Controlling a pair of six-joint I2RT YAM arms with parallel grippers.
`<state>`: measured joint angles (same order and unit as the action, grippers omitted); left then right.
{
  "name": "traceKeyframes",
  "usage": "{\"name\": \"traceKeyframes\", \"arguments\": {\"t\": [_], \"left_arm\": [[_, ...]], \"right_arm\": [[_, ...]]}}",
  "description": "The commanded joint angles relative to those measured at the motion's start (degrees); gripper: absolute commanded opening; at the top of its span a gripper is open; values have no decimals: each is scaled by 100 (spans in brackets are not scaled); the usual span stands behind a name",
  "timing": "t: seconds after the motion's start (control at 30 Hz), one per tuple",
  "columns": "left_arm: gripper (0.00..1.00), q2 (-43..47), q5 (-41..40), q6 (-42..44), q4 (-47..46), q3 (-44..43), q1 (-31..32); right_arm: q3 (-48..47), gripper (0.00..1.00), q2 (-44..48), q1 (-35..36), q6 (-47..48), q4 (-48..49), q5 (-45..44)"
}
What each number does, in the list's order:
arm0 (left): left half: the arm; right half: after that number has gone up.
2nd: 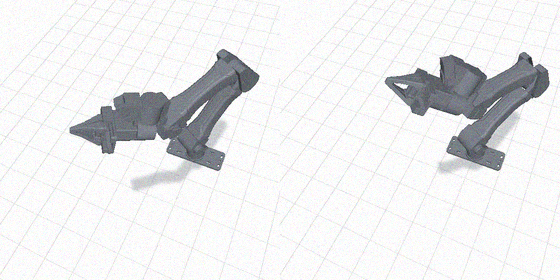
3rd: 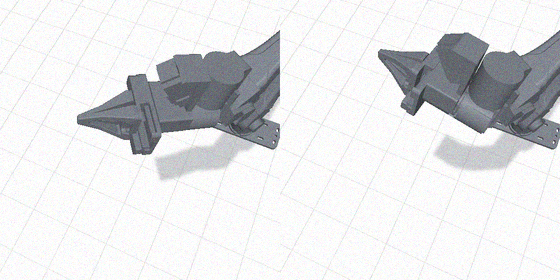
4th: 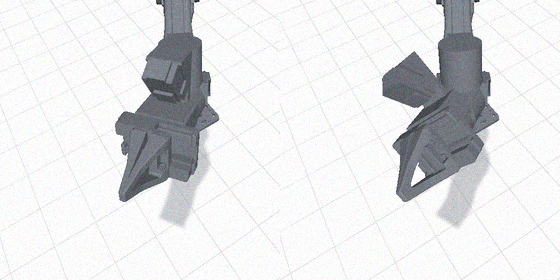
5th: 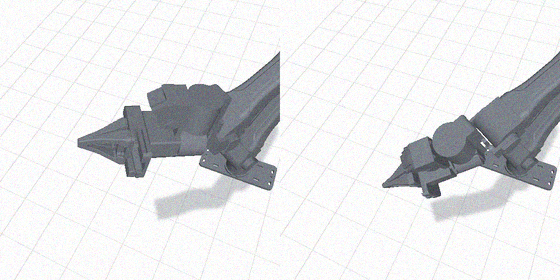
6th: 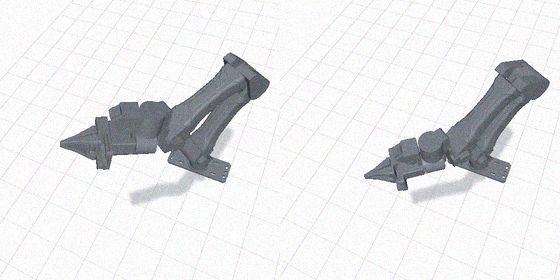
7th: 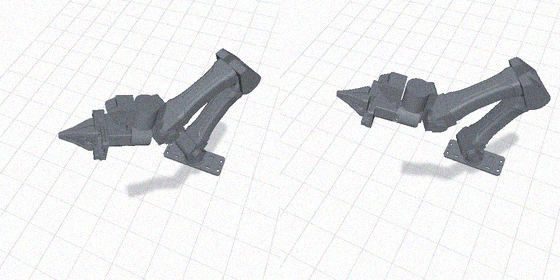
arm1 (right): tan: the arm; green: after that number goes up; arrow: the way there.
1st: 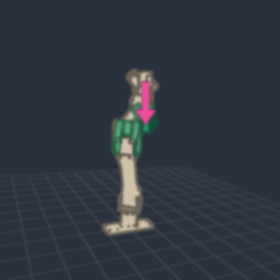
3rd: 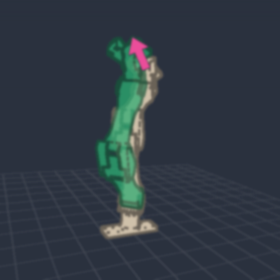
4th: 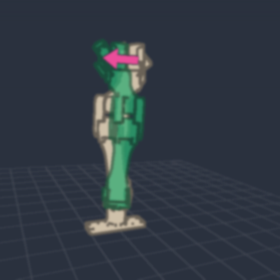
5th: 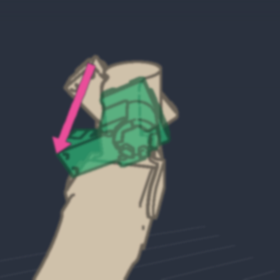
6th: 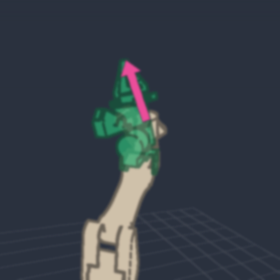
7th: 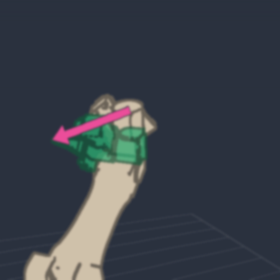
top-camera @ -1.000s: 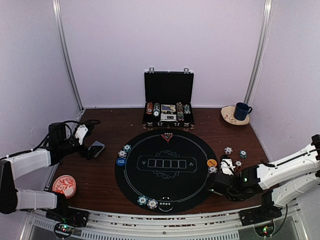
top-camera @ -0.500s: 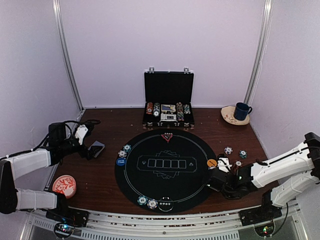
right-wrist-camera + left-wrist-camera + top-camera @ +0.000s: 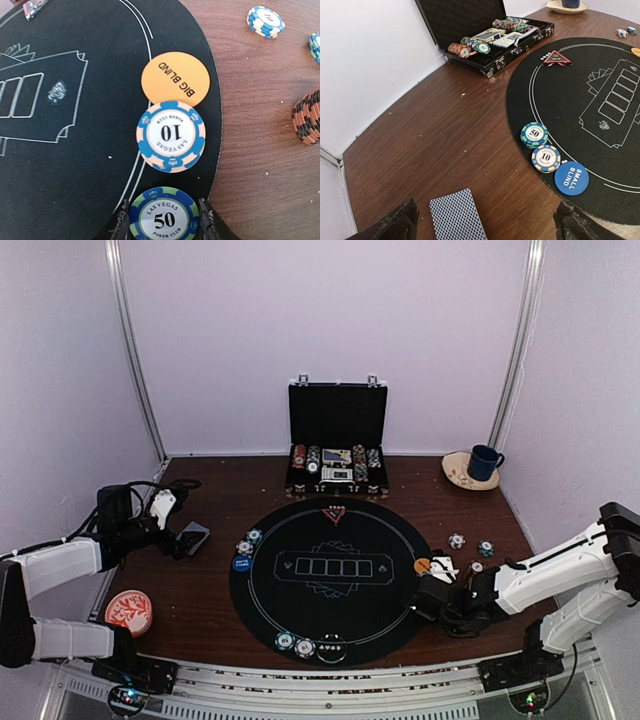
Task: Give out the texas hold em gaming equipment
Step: Place the poker chip in the big blind area.
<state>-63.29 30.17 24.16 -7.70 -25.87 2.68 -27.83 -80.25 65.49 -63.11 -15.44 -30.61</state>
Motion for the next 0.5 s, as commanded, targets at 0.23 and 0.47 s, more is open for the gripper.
{"name": "traceKeyframes", "arguments": {"t": [0.23,0.47], "left_arm": [[98,10,-5,57,-284,38,7],[98,39,-15,60,-275,38,11]], "right_arm": [[-89,31,-100,-170,81,5,-180],[-132,32,-272,-345,254,108,-122]]}}
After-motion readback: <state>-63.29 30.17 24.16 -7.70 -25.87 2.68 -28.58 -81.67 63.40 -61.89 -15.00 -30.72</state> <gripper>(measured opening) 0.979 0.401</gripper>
